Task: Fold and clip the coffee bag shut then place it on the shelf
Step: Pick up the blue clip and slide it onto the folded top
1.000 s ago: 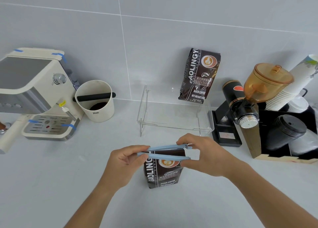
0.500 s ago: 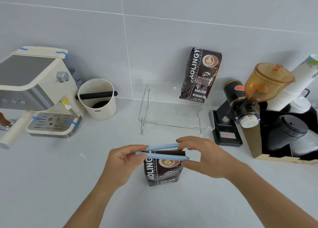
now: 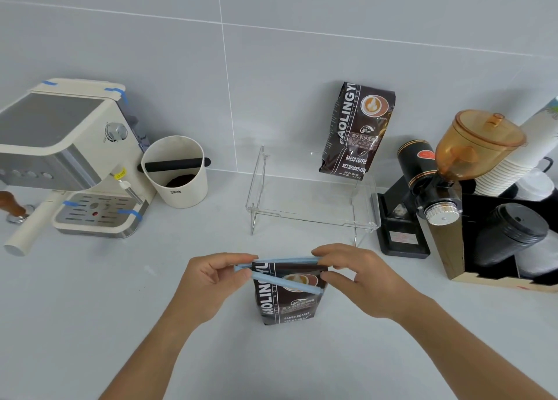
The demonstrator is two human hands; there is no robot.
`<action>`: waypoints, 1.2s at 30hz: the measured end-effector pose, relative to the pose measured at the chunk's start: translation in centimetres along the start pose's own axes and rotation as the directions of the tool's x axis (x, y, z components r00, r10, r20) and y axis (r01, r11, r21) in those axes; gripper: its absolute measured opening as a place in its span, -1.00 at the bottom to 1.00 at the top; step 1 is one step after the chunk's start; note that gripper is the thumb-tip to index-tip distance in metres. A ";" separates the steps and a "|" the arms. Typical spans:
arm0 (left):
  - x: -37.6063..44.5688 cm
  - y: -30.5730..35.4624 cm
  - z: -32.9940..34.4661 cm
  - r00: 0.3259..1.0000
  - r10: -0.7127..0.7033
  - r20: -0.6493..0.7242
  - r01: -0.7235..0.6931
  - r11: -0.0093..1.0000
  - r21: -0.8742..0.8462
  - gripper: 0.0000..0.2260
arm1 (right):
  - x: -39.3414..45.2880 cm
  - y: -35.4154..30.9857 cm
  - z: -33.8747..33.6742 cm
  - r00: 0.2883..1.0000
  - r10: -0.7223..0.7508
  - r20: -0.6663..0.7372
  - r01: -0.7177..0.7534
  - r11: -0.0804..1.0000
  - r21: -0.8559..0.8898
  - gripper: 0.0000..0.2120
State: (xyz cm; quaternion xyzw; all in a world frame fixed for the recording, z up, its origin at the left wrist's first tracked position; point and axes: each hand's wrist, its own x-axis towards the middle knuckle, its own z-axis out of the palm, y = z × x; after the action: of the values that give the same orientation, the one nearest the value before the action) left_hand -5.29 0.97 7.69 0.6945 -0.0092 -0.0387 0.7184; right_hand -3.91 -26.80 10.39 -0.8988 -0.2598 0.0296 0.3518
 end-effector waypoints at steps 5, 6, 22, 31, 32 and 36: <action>0.4 -0.5 0.4 1.000 -0.013 0.004 0.013 1.000 0.017 -0.80 | 0.2 0.5 0.3 0.999 0.038 -0.017 -0.037 0.998 0.057 -0.85; 0.4 -0.5 0.4 1.000 -0.014 0.006 0.014 1.000 0.016 -0.81 | 0.2 0.6 0.3 0.998 0.053 -0.018 -0.052 0.997 0.064 -0.84; 0.4 -1.0 1.8 0.997 0.043 -0.062 -0.041 0.999 0.034 -0.67 | 0.6 0.5 0.1 0.989 0.146 -0.009 -0.140 0.960 0.243 -0.82; 0.8 -1.4 2.0 0.995 0.064 -0.080 -0.066 0.998 -0.016 -0.71 | 0.7 0.7 -1.0 0.981 0.193 0.019 -0.193 0.961 0.197 -0.60; 0.8 -1.3 1.9 0.996 0.063 -0.062 -0.063 0.998 0.002 -0.72 | 0.7 0.6 -1.2 0.981 0.192 0.018 -0.192 0.966 0.176 -0.59; 1.2 -0.1 1.4 0.980 0.175 0.094 -0.196 0.922 0.333 -0.81 | 0.7 0.4 -1.5 0.985 0.174 0.009 -0.174 0.978 0.114 -0.62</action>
State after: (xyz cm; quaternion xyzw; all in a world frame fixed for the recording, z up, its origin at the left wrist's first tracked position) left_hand -4.19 -0.51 7.61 0.8028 -0.1039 0.0101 0.5870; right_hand -2.78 -27.59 11.33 -0.8966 -0.1777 0.0747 0.3987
